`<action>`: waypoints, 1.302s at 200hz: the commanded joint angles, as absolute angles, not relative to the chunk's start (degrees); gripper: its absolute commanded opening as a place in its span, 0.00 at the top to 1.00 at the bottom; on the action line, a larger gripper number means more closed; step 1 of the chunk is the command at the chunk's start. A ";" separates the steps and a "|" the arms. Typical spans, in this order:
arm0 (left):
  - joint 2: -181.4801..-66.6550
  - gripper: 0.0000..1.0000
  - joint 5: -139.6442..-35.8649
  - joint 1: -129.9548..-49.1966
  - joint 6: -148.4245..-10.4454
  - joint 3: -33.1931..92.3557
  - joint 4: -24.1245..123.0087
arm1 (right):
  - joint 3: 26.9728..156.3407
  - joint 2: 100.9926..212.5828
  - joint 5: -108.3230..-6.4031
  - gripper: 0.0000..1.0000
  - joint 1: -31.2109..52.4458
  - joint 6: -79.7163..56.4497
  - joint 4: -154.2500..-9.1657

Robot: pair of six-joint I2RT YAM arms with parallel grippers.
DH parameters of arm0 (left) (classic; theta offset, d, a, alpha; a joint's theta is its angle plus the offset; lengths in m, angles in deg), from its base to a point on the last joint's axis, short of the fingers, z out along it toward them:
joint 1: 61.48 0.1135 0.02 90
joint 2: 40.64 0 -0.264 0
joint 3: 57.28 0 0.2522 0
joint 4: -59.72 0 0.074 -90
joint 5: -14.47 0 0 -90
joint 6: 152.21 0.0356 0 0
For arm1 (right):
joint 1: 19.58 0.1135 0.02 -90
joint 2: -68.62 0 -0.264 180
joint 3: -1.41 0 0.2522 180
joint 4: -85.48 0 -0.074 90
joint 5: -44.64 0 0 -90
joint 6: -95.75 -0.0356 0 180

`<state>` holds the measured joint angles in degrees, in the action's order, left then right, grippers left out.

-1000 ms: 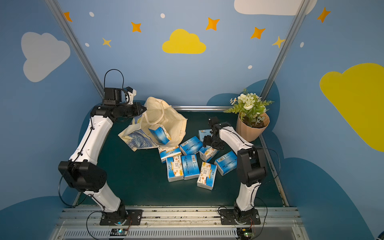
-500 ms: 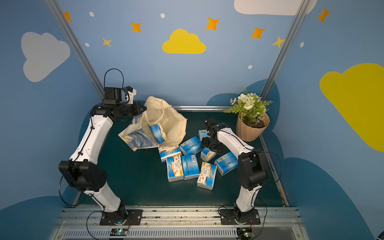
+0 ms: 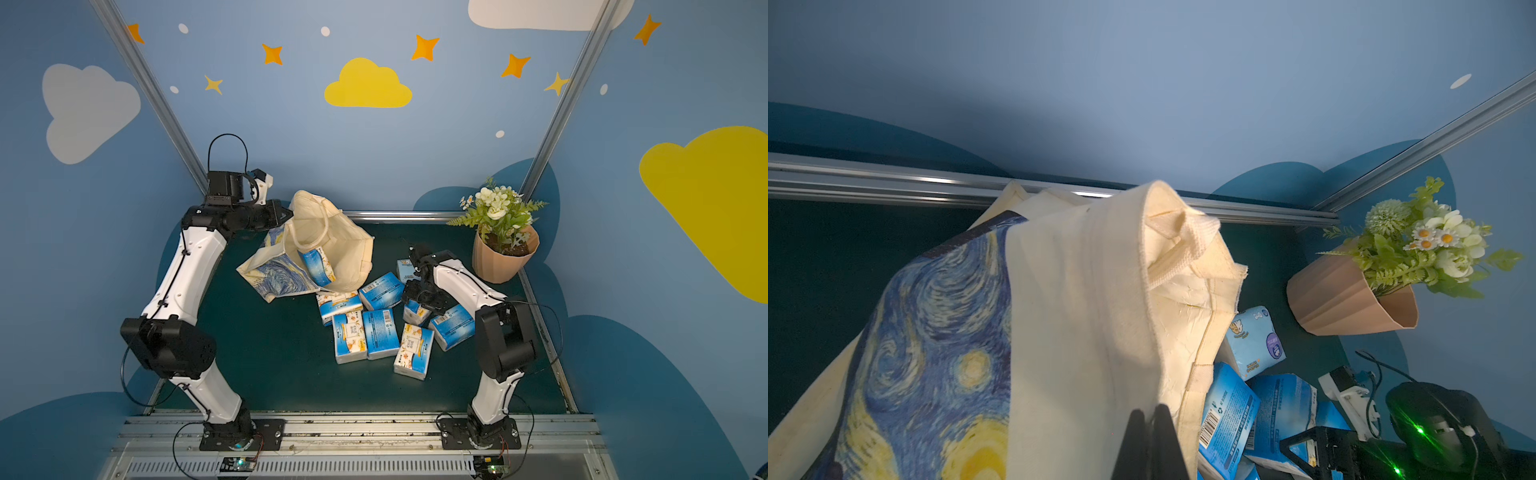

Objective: Put tissues into the canvas bag
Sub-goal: Pick up the pack of facial tissues from the center of the board.

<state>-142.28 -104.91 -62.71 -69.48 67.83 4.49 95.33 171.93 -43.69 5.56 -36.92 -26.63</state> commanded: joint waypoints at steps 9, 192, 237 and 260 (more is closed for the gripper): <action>-143.62 0.96 -105.78 -62.52 -68.20 70.23 4.18 | 98.37 175.17 -43.69 0.08 4.76 -36.78 -26.59; -146.02 0.96 -106.29 -62.27 -67.73 72.77 2.72 | 99.31 172.42 -38.61 0.71 4.08 -30.58 -25.32; -146.29 0.96 -106.72 -62.22 -68.40 72.49 2.54 | 108.01 163.67 -36.90 0.73 7.66 -20.81 -24.10; -146.46 0.96 -106.98 -62.27 -69.06 72.50 2.81 | 109.41 161.08 -47.80 0.70 8.28 -16.70 -32.18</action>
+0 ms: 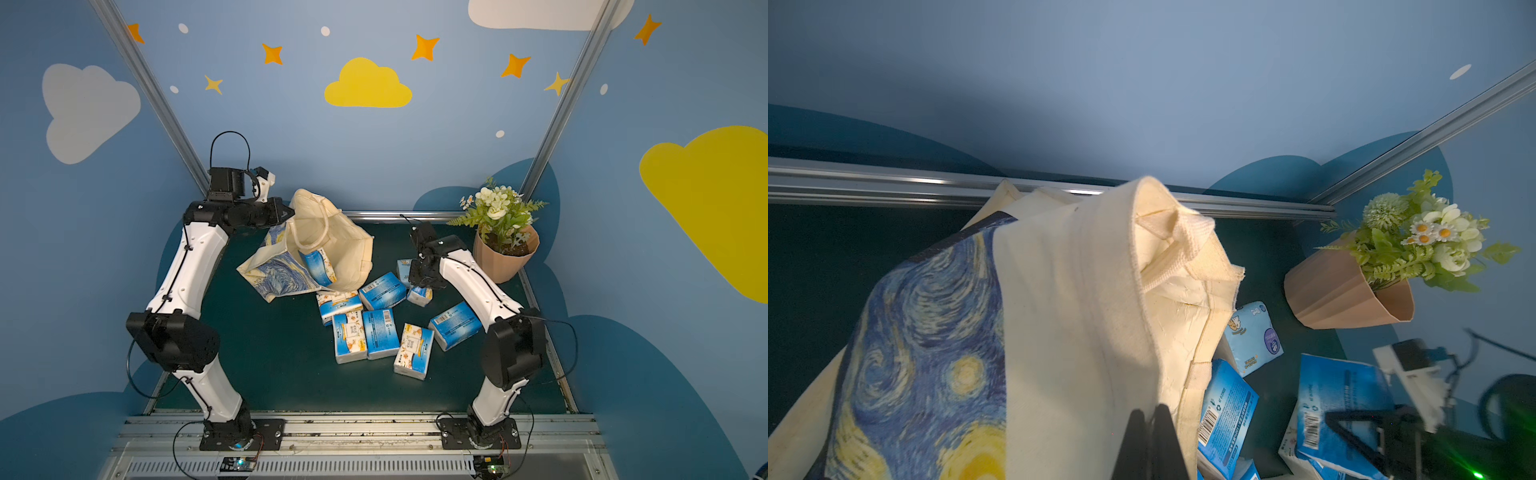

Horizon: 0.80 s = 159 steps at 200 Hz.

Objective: Put tissues into the canvas bag
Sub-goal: Pick up the pack of facial tissues from the center of the board, then place the pack of facial tissues in the canvas bag.

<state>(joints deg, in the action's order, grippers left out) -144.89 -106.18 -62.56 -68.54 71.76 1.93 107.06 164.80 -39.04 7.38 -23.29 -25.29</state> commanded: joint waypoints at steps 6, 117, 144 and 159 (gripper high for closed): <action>-146.46 0.96 -106.99 -62.27 -69.28 72.50 2.81 | 109.01 160.60 -51.51 0.69 8.28 -15.97 -35.38; -147.24 0.96 -107.52 -62.97 -70.77 72.95 3.58 | 135.35 186.82 -85.25 0.66 11.81 -8.19 -39.95; -147.58 0.96 -107.86 -63.30 -71.18 73.35 3.95 | 148.30 195.81 -80.37 0.65 13.20 -4.51 -30.73; -147.85 0.96 -108.04 -63.41 -71.22 73.92 3.73 | 156.07 200.99 -74.12 0.64 14.28 -2.91 -25.69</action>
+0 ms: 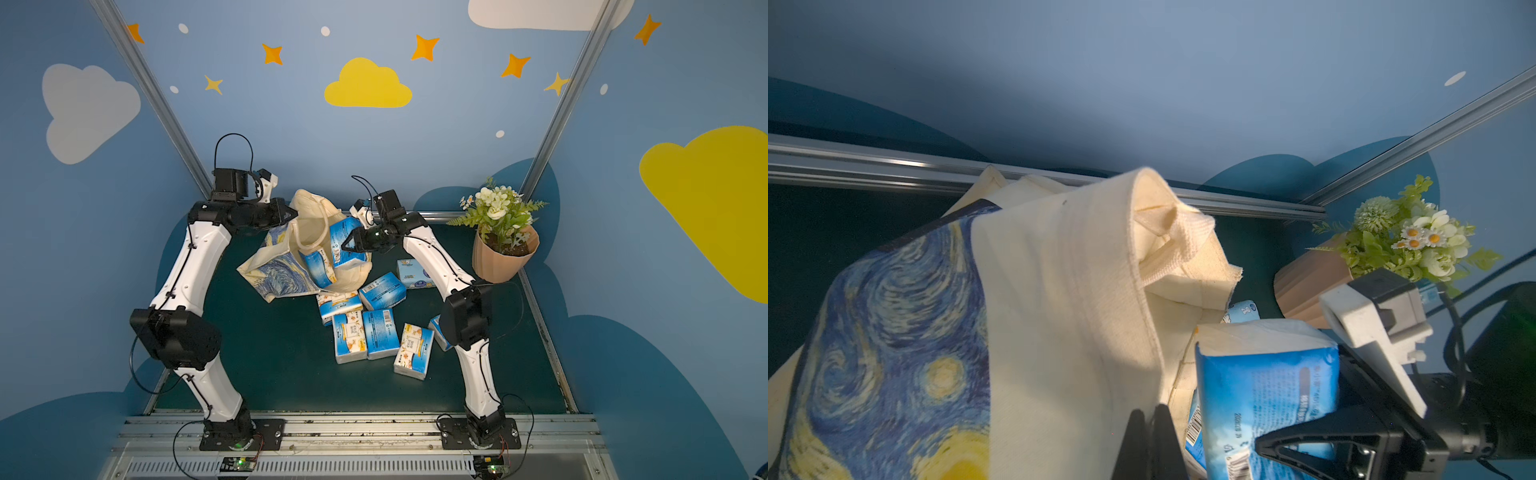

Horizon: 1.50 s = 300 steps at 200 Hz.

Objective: Put tissues into the canvas bag
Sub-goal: Place the pack of facial tissues in the canvas bag.

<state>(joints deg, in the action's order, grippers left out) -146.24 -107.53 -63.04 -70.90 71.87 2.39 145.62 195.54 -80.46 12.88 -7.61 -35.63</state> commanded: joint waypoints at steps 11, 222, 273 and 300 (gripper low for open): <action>-148.12 0.96 -108.22 -63.55 -71.29 74.37 3.51 | 160.35 204.15 -69.71 0.64 14.90 -2.56 -23.86; -149.36 0.96 -108.48 -64.64 -70.47 77.17 0.08 | 156.30 201.68 -53.07 0.23 15.61 -4.30 -32.65; -148.51 0.96 -108.40 -64.64 -69.70 75.77 -0.01 | 133.42 180.96 -47.05 0.23 7.56 -9.50 -29.38; -147.70 0.96 -108.31 -64.63 -69.08 74.91 -0.01 | 121.89 172.51 -42.78 0.22 2.85 -12.32 -21.69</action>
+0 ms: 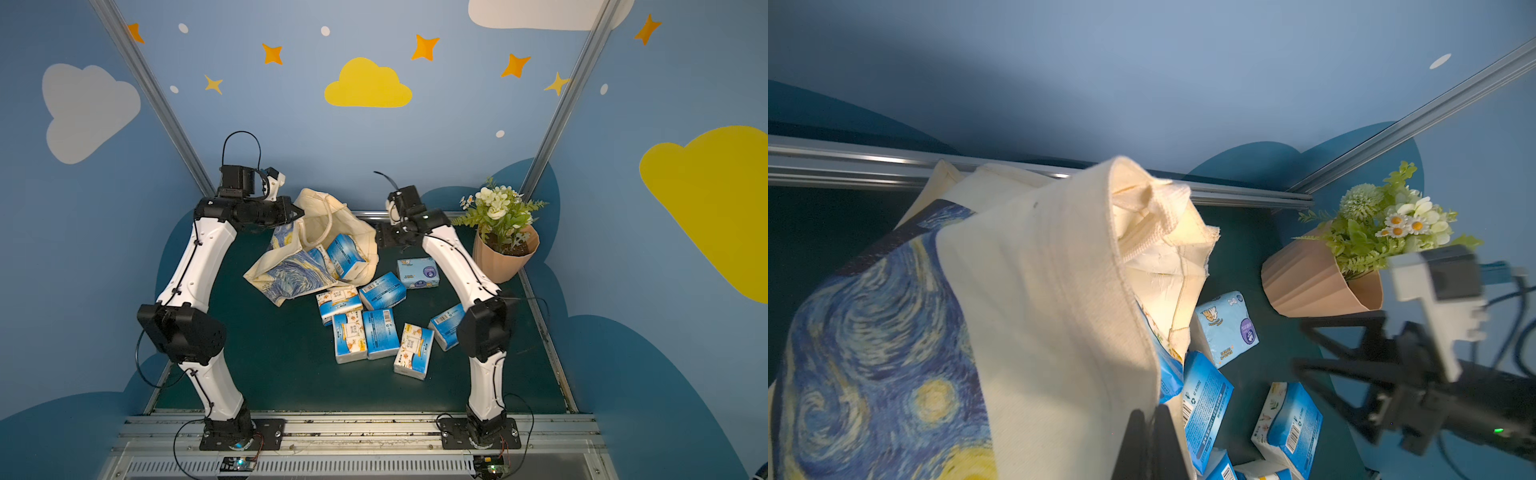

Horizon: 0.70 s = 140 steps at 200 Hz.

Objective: Put tissues into the canvas bag
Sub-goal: Place the pack of facial tissues in the canvas bag, then pick up the pack of facial tissues from the center of the board.

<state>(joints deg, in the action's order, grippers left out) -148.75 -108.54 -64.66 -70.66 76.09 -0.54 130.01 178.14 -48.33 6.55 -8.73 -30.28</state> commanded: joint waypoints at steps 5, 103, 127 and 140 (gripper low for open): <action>-147.61 0.96 -108.26 -64.62 -68.94 74.79 -0.01 | 119.99 171.24 -42.02 0.22 2.38 -12.66 -20.46; -148.28 0.96 -109.45 -64.59 -68.02 74.23 -0.45 | 86.72 151.08 -44.75 0.07 -2.86 -33.17 -16.79; -149.07 0.96 -109.91 -64.62 -68.17 74.83 -0.22 | 83.43 150.69 -45.33 0.07 -3.24 -35.46 -15.10; -149.63 0.96 -110.37 -64.59 -68.28 75.50 -0.40 | 81.68 150.80 -48.34 0.06 -3.40 -35.43 -16.06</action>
<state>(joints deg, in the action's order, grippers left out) -148.67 -110.07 -64.88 -69.02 74.73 -0.28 84.55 150.62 -44.52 -3.05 -31.98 -16.29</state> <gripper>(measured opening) 0.049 0.934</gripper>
